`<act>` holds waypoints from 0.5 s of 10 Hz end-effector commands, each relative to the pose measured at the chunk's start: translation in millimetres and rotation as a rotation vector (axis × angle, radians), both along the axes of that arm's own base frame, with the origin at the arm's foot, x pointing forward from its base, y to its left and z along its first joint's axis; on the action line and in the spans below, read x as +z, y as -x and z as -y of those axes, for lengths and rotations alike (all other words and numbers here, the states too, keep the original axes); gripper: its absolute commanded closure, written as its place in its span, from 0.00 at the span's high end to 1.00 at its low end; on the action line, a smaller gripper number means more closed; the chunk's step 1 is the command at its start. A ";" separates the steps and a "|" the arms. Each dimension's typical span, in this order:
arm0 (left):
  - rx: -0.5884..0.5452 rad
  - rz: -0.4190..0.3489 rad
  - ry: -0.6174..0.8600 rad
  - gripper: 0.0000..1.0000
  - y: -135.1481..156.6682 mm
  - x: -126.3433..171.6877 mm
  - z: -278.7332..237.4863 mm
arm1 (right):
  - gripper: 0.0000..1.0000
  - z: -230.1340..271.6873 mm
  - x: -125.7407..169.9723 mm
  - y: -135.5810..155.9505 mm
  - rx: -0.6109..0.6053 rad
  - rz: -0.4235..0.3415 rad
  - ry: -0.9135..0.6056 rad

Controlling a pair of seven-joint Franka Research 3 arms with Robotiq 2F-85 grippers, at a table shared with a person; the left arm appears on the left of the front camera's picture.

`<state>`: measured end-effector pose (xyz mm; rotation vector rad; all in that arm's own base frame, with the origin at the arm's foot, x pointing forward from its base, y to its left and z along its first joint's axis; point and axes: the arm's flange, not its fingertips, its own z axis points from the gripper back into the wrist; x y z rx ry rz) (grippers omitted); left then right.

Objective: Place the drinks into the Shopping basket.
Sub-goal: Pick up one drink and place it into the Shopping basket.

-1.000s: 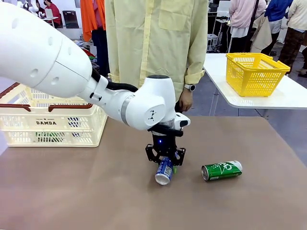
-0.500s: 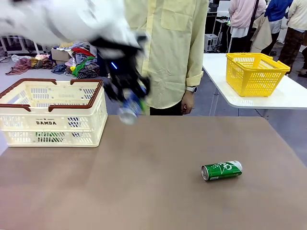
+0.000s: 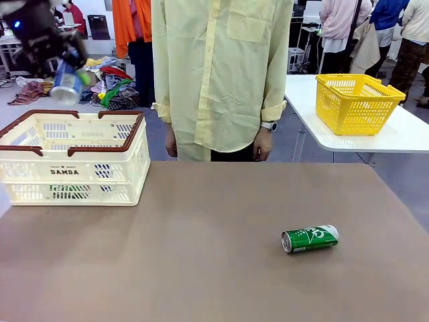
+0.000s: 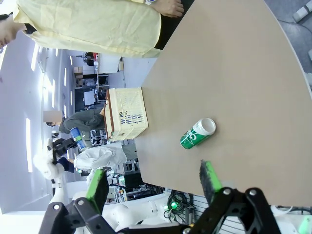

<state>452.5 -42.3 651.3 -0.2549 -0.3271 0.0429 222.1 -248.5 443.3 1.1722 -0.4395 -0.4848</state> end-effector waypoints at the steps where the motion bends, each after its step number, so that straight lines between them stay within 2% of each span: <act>1: 0.026 -0.009 0.048 0.00 4.7 -31.9 -8.7 | 1.00 0.7 0.6 0.6 0.010 0.026 0.002; 2: 0.051 -0.030 0.101 0.00 11.6 -37.2 -10.6 | 1.00 0.7 0.6 0.6 0.010 0.026 0.002; 3: 0.031 -0.018 0.010 0.00 -5.9 -23.5 -19.1 | 1.00 0.7 0.6 0.6 0.010 0.026 0.002; 5: 0.031 -0.018 0.010 0.00 -5.9 -23.5 -19.1 | 1.00 0.7 0.6 0.6 0.010 0.026 0.002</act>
